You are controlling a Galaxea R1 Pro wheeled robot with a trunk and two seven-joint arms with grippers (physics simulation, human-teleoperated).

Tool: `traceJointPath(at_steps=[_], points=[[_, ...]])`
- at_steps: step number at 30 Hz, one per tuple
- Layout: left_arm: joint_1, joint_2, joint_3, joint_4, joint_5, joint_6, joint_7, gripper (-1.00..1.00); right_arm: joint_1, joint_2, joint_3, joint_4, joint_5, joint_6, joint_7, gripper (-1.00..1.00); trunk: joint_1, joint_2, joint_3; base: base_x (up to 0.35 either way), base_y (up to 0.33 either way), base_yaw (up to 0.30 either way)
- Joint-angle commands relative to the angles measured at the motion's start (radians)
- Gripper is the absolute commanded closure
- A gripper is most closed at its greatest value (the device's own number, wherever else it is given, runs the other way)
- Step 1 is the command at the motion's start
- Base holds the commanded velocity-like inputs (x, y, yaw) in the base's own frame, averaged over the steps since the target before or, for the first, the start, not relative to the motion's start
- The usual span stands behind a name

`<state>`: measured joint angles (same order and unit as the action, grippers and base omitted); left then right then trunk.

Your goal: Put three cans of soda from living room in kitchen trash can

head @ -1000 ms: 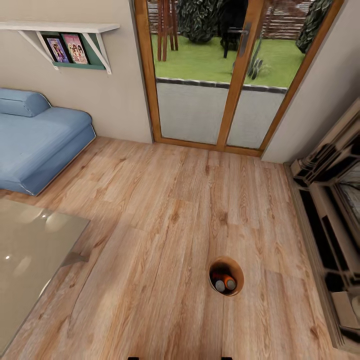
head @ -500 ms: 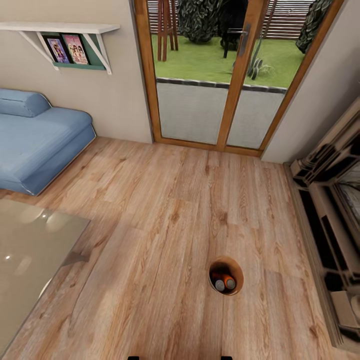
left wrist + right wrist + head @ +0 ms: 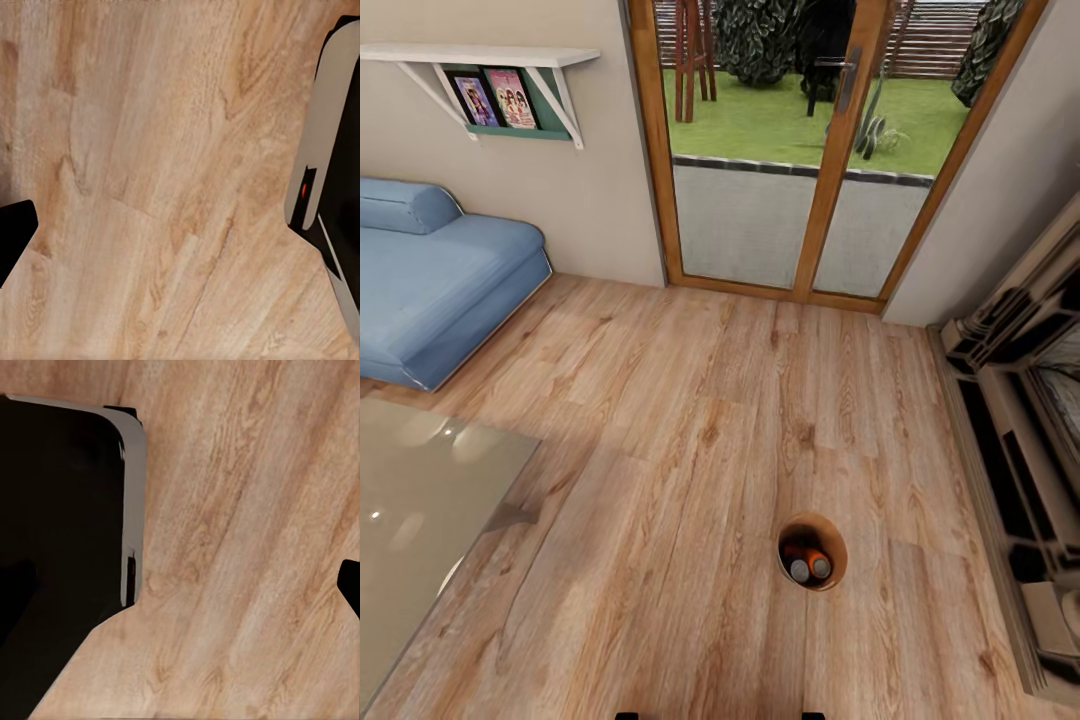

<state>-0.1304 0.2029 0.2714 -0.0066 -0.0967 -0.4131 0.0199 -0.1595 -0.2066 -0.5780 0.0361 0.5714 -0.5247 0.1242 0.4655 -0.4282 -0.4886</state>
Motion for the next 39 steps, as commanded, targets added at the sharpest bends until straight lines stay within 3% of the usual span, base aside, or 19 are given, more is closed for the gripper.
traceJointPath(at_steps=[1,14,24,39], points=[[0.0,0.0,0.0,0.0,0.0,0.0,0.0,-1.0,0.0,0.001,0.0,0.0,0.0,0.0,0.0,-1.0,0.0,0.0,0.0,0.0,0.0,0.0],[0.0,-0.054,0.002,0.003,0.0,0.002,0.0,-1.0,0.0,0.034,0.0,0.001,0.001,0.001,0.0,-1.0,0.0,0.0,0.0,0.0,0.0,0.0],[0.0,-0.06,0.002,0.003,0.0,0.002,-0.001,-1.0,0.0,0.056,0.0,0.001,0.001,0.001,0.0,-1.0,0.0,0.0,0.0,0.0,0.0,0.0],[0.0,-0.06,0.002,0.002,0.0,0.002,-0.001,-1.0,0.0,0.06,0.0,0.001,0.001,0.002,0.0,-1.0,0.0,0.0,0.0,0.0,0.0,0.0]])
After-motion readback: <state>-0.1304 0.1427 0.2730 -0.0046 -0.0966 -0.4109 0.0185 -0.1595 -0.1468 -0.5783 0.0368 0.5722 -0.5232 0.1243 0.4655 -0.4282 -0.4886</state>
